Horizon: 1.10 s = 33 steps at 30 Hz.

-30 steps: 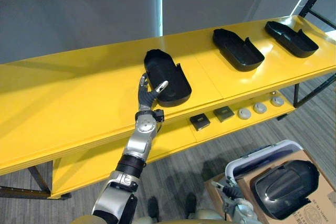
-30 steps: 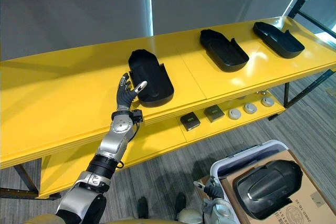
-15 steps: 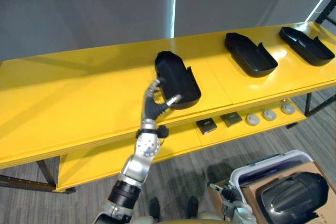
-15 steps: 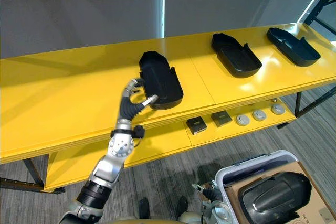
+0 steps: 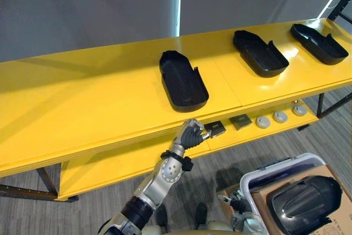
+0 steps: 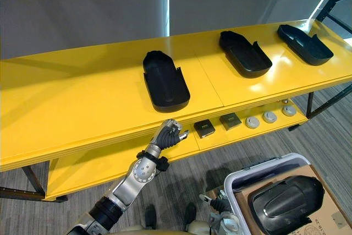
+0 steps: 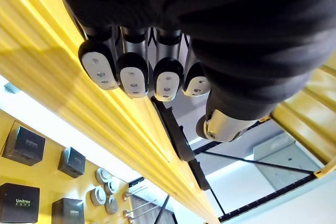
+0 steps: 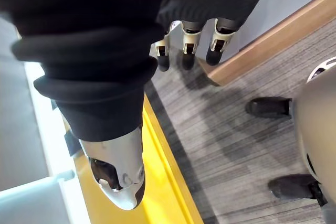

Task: Walk over and take plastic housings, then place them on the shelf

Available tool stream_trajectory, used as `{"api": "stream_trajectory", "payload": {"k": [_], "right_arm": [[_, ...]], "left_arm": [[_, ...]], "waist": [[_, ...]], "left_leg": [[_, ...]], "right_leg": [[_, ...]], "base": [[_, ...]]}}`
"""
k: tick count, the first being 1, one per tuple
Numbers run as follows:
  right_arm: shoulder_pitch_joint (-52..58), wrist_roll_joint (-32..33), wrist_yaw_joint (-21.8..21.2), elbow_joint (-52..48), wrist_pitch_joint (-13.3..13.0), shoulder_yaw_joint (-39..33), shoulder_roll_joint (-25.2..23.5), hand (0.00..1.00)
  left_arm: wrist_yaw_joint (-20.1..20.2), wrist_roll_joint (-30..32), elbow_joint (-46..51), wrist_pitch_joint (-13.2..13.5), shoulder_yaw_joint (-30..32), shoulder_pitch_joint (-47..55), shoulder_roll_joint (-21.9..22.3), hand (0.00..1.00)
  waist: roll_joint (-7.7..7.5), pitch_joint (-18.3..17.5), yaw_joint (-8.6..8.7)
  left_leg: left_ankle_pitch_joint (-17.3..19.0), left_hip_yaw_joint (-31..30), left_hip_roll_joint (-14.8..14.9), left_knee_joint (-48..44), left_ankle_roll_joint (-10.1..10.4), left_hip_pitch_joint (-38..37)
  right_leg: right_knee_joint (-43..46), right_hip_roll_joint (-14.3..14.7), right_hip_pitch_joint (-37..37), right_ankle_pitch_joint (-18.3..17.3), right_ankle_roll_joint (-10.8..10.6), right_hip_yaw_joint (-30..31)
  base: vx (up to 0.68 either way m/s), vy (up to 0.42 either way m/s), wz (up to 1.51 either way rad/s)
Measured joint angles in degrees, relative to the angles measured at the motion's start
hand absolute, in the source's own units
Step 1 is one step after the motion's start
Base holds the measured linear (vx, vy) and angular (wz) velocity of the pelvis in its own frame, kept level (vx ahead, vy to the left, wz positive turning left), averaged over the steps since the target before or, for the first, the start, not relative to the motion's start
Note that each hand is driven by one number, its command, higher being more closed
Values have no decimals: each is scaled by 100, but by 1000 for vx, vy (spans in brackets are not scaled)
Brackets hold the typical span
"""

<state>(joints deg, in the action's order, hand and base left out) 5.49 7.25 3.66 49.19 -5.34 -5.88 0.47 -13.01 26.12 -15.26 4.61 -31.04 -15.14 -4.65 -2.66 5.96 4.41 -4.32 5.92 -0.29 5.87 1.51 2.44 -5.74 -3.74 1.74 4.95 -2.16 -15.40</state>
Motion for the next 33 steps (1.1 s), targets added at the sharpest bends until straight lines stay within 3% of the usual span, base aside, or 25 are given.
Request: {"api": "stream_trajectory", "payload": {"k": [5,14,24,33], "right_arm": [[-69,1,6,-8,-4,-5,-3,0],[-183,2,79,-61,-56,-107,-8,0],[-235,2,115,-129,-66,-141,-10,0],[-276,2,116,-266,-75,-144,-15,0]], "left_arm": [[-236,118,-339,-194,62,-452,-4,100],[-581,143,-560,-344,641,-1032,5,100],[-722,97,-968,-583,1279,-1387,-14,100],[-754,35,-992,-646,1373,-1526,-21,100]], "waist": [[-7,4,117],[-31,19,143],[-122,80,161],[-171,162,167]], "left_leg": [[0,51,-1,-1,-1,49],[4,204,30,1,-4,139],[4,360,51,2,-3,220],[5,373,55,2,-2,227]], "right_leg": [[3,0,66,20,11,59],[3,32,234,54,39,209],[2,52,376,106,63,373],[4,58,390,109,66,390]], "base": [[32,12,-6],[12,9,-10],[1,15,-8],[2,2,-1]]}}
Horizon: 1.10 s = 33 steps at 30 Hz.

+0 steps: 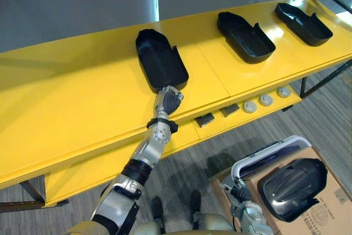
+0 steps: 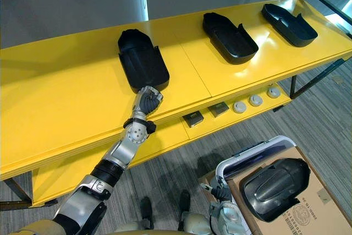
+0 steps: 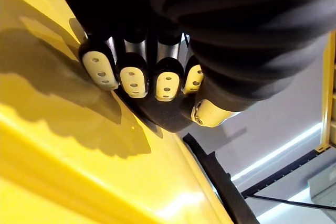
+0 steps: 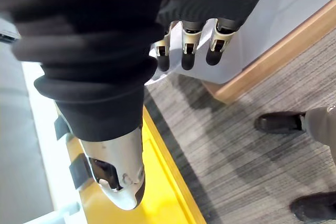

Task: Walk over and take plastic housings, then place them on the shelf

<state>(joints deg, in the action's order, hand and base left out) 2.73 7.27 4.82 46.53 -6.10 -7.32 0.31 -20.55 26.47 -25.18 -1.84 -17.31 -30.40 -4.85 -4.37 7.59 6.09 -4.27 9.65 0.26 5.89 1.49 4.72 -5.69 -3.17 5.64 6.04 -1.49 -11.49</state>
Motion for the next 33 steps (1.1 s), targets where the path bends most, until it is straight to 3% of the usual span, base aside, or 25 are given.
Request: {"api": "stream_trajectory", "payload": {"k": [3,6,9,14,17,20,23,26,30,33], "right_arm": [[-1,1,1,-34,-7,0,0,0],[14,4,9,-32,-7,0,0,0],[103,8,10,-10,-14,21,4,0],[172,8,8,130,-19,49,17,0],[290,5,1,275,-13,66,22,0],[363,5,-3,486,-6,66,92,0],[385,5,-3,582,-5,30,178,0],[409,4,1,604,-2,-131,209,0],[495,-11,0,149,8,-219,165,0],[557,-59,-8,-281,33,-173,85,0]], "left_arm": [[-11,-109,56,0,-13,14,9,100],[-24,-171,725,25,-80,194,7,100],[-29,-258,1662,241,-328,345,5,100],[44,-639,3682,742,-156,914,-146,100],[31,-1002,4809,1062,618,1509,-217,100],[-211,-1396,5473,1290,2173,2457,-196,100],[-521,-1873,5486,1388,3555,3249,-4,100],[-772,-2255,5228,1418,4298,3923,274,100],[-613,-2359,4339,1214,4324,4872,574,100],[-110,-2359,3229,922,4226,5248,691,100]], "waist": [[0,0,-7],[1,0,-24],[2,0,-69],[22,-9,-123],[69,-25,-242],[136,-65,-400],[156,-96,-547],[136,-108,-748],[145,-232,-815],[116,-372,-853]], "left_leg": [[0,-25,0,0,-1,-15],[-3,-94,-6,0,-3,-24],[-3,-224,-15,-11,-3,-36],[-3,-372,-44,-34,-4,-125],[-3,-543,-47,-33,-3,-166],[18,-721,-49,-24,27,-248],[17,-857,-52,-3,31,-255],[13,-980,-59,-3,34,-264],[23,-1078,-84,0,24,-359],[70,-1035,-82,-4,-34,-385]], "right_leg": [[1,-1,-26,0,0,-32],[2,-6,-60,0,0,-101],[3,-15,-125,-9,-4,-183],[4,-37,-272,-33,-12,-297],[4,-37,-388,-95,-19,-466],[4,-28,-546,-154,-5,-640],[4,-24,-624,-197,2,-804],[4,-23,-693,-220,7,-922],[153,-86,-794,-370,-42,-1082],[294,-129,-813,-484,-57,-1169]], "base": [[15,17,5],[16,17,10],[24,24,20],[16,31,14],[8,18,30],[17,10,29],[8,5,30],[22,5,22],[28,13,20],[5,14,8]]}}
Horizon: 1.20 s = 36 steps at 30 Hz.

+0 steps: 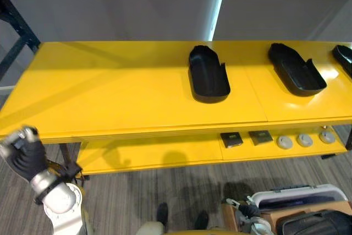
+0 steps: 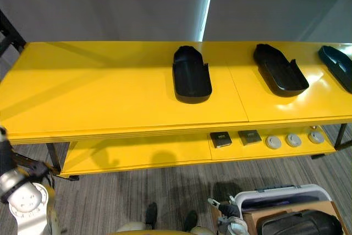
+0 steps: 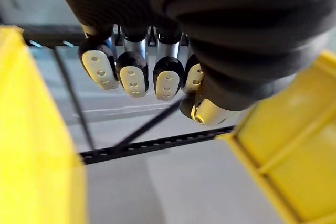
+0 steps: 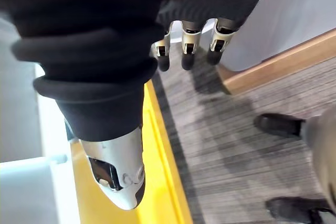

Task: Walk over and take plastic housings, then place them on the shelf

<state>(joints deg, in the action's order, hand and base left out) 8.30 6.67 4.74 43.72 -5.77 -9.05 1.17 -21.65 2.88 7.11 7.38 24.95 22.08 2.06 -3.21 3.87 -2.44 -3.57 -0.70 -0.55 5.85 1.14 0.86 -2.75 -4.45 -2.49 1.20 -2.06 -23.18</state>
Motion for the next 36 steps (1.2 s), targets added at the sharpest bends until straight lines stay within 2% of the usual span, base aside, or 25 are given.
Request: {"api": "stream_trajectory", "payload": {"k": [2,3,4,9,14,16,19,24,28,34,36], "right_arm": [[-68,-43,-19,-148,6,113,-72,0],[-55,-43,-19,-210,11,115,-102,0],[-45,-43,-20,-260,10,114,-133,0],[8,-40,7,-208,15,85,-138,0],[-37,-43,61,226,14,63,-102,0],[-96,-56,73,329,17,63,-89,0],[-166,-86,172,427,12,49,-66,0],[-237,-263,283,476,12,33,-54,0],[-321,-282,284,476,9,30,-54,0],[-403,-281,311,494,1,-61,-37,0],[-464,-277,368,493,-1,-62,-35,0]], "left_arm": [[331,-91,-1163,-144,-94,33,-5,100],[402,-98,-1404,-193,-152,30,-8,0],[500,-96,-1861,-249,-332,22,-14,0],[799,-52,-3371,-349,-999,-260,-20,0],[850,28,-4128,-343,-1439,-607,-207,0],[905,102,-4272,-341,-1611,-703,-287,0],[903,252,-4412,-339,-1784,-816,-338,0],[909,398,-4610,-329,-2094,-968,-501,0],[911,453,-4637,-326,-2105,-974,-529,0],[902,461,-4761,-321,-2317,-1096,-663,0],[893,459,-4761,-321,-2319,-1143,-668,0]], "waist": [[-2,-53,-16],[12,-61,-7],[-26,-92,-5],[61,-165,18],[127,-167,89],[165,-144,161],[224,-106,180],[222,-104,203],[227,-87,319],[264,58,327],[247,153,327]], "left_leg": [[41,186,38,-26,-30,-64],[41,224,43,-18,-30,-78],[44,258,46,-9,-32,-127],[85,416,52,2,-11,-184],[82,519,60,2,20,-231],[83,542,59,2,21,-265],[81,588,69,-20,21,-278],[82,591,85,-29,21,-304],[89,592,78,-31,30,-325],[136,729,104,-45,68,-315],[280,759,114,-325,44,-201]], "right_leg": [[72,-6,-8,-43,6,25],[75,-11,-21,-51,-6,26],[94,-18,-58,-74,-27,34],[154,-28,-28,-116,-36,184],[138,-15,-22,-115,-34,339],[124,-11,-21,-111,-33,374],[43,16,-15,-60,-33,464],[3,42,-44,-57,-27,488],[-44,44,-84,-51,-29,500],[-5,61,-7,-56,-37,639],[90,55,83,-53,-32,767]], "base": [[15,6,-13],[-1,0,-7],[0,0,0],[18,15,-13],[26,9,-13],[42,9,-10],[36,1,-13],[27,-4,-3],[0,0,0],[-8,6,-11],[-6,12,-28]]}}
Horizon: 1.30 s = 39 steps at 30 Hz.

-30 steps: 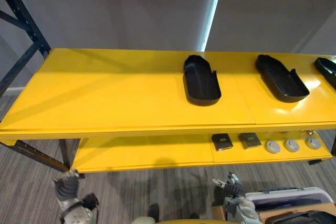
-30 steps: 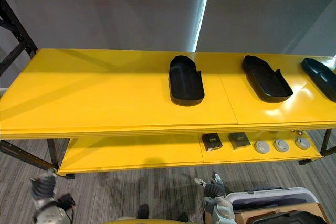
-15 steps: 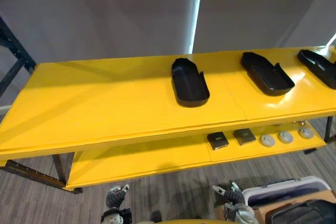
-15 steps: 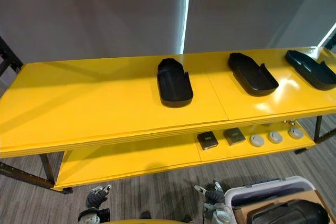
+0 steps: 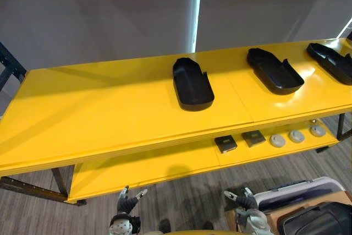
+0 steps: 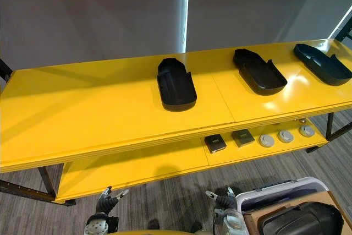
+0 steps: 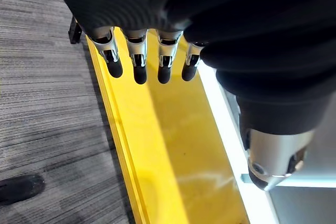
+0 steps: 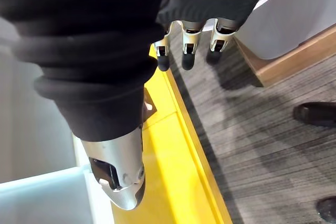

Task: Walk over and take plastic housings, then place them on the shelf

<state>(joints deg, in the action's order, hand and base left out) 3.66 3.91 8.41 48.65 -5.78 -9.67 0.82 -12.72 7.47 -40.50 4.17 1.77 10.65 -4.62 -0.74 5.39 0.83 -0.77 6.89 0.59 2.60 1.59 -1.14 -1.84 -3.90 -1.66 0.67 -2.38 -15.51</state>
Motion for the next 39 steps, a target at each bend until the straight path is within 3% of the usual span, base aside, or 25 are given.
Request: {"api": "stream_trajectory", "payload": {"k": [6,10,12,14,15,17,19,20,21,22,23,28,32,36,38,39], "right_arm": [[-98,-3,35,-106,1,-120,21,0],[-225,-67,41,-660,16,-55,-16,0],[-161,-185,43,-892,18,-12,-28,0],[-94,-238,40,-918,21,105,-6,0],[-5,-250,39,-916,30,139,-4,0],[76,-255,35,-807,45,139,42,0],[27,-256,35,-494,76,142,133,0],[-44,-256,41,-348,110,160,178,0],[-139,-257,40,-250,114,172,226,0],[-326,-254,48,-39,131,164,363,0],[-437,-251,49,57,149,152,438,0],[-435,-223,141,53,142,102,441,0],[-475,-166,147,53,123,-77,443,0],[-531,-119,158,49,64,-110,493,0],[-607,-118,164,49,67,-79,516,0],[-730,-120,168,24,66,-53,477,0]], "left_arm": [[-29,-12,62,20,28,-118,71,0],[-119,-9,212,74,54,-242,253,0],[-122,-9,247,70,52,-305,275,0],[-120,-5,333,68,68,-304,261,0],[-119,-5,363,66,73,-304,235,0],[-115,-6,382,62,114,-300,201,0],[-119,-8,380,55,124,-285,205,0],[-122,-10,374,44,133,-250,144,0],[-122,-9,337,41,144,-257,127,0],[-117,-19,174,8,106,-313,177,0],[-120,-34,140,4,96,-298,231,0],[-124,-68,100,8,-9,-324,228,0],[-120,-82,-71,7,-14,-345,299,0],[-115,-78,-255,1,2,-343,374,0],[-114,-78,-281,2,27,-345,398,0],[-115,-80,-252,2,109,-323,378,0]], "waist": [[-16,155,-4],[-2,374,-70],[7,397,-81],[30,415,-147],[26,410,-149],[-4,389,-132],[-55,320,-174],[-188,203,-200],[-197,174,-203],[-68,122,-173],[-30,115,-175],[-13,105,-172],[142,135,-147],[252,185,-123],[301,255,-141],[384,236,-177]], "left_leg": [[541,236,50,-935,-97,390],[1155,1067,329,-1993,-274,878],[1239,1388,422,-2164,-401,973],[1234,1646,537,-2149,-419,1011],[1216,1715,569,-2087,-396,953],[1118,1817,573,-2005,-423,955],[1041,1896,529,-1906,-355,977],[930,1959,429,-1829,-295,1087],[874,1973,406,-1815,-281,1166],[667,1649,376,-1678,-239,1241],[553,1364,373,-1520,-228,1186],[402,1347,451,-1242,-90,771],[328,710,442,-1246,-8,714],[344,732,488,-1290,6,693],[553,716,629,-1360,60,705],[824,861,819,-1315,103,679]], "right_leg": [[348,-15,440,63,-53,660],[449,79,898,359,-226,1469],[670,-37,1082,267,-204,1126],[1574,-179,1332,-6,-86,666],[2316,-252,1324,-508,-88,447],[2904,-353,1101,-1054,-158,283],[2792,-468,691,-1382,-275,25],[2033,-486,429,-1491,-345,-5],[1655,-423,377,-1507,-181,-9],[1240,-269,334,-1212,-137,30],[948,-141,206,-1004,-82,126],[792,-13,-19,-895,-5,365],[760,73,123,-745,38,875],[709,127,437,-411,-43,1585],[466,263,630,73,-88,1428],[193,206,646,-40,257,643]], "base": [[-18,43,-57],[-142,113,-110],[-192,132,-93],[-180,119,-70],[-110,71,-40],[-43,-9,-24],[-70,-93,-32],[-64,-149,-42],[-36,-135,-32],[14,-114,-33],[32,-101,-31],[13,-94,-28],[-14,-60,-62],[-72,4,-105],[-152,20,-158],[-145,-36,-146]]}}
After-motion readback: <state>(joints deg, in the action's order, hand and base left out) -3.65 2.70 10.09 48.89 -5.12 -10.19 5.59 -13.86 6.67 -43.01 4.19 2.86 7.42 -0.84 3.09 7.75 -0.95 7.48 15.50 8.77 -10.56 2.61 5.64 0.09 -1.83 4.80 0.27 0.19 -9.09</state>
